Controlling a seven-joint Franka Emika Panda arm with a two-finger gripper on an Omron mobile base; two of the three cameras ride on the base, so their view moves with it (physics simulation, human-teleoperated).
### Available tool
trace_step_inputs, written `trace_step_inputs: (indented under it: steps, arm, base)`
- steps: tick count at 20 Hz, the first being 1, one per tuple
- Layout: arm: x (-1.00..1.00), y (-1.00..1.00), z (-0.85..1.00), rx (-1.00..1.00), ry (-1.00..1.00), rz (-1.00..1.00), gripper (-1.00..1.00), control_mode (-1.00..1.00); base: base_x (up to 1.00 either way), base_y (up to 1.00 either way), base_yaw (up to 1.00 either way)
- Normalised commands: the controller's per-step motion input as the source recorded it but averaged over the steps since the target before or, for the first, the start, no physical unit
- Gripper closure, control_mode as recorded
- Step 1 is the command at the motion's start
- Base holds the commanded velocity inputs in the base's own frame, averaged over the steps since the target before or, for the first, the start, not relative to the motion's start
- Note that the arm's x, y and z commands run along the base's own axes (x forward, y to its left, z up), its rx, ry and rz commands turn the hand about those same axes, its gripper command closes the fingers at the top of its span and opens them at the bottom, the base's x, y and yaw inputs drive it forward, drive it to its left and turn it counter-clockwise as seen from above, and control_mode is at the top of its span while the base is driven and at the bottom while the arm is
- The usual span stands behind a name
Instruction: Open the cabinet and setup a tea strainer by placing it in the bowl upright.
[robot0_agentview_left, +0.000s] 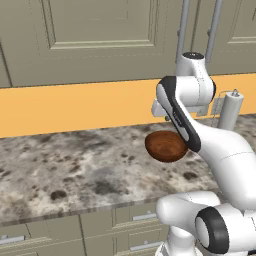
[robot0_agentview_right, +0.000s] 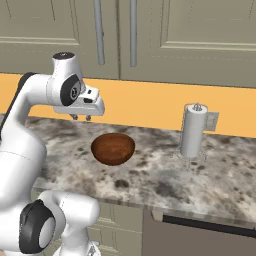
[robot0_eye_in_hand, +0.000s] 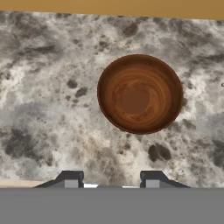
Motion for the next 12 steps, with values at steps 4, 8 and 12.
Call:
trace_step_inputs:
  steps: [4, 8, 12]
  arm:
    - [0.0, 0.0, 0.0, 0.0, 0.01, -0.01, -1.0, -1.0]
    - [0.0, -0.06, 0.22, -0.01, -0.16, -0.16, -1.0, -1.0]
    - [0.0, -0.34, 0.61, 0.0, -0.21, -0.26, -1.0, -1.0]
  base:
    - [0.0, 0.0, 0.0]
    - [0.0, 0.0, 0.0]
    - [0.0, 0.0, 0.0]
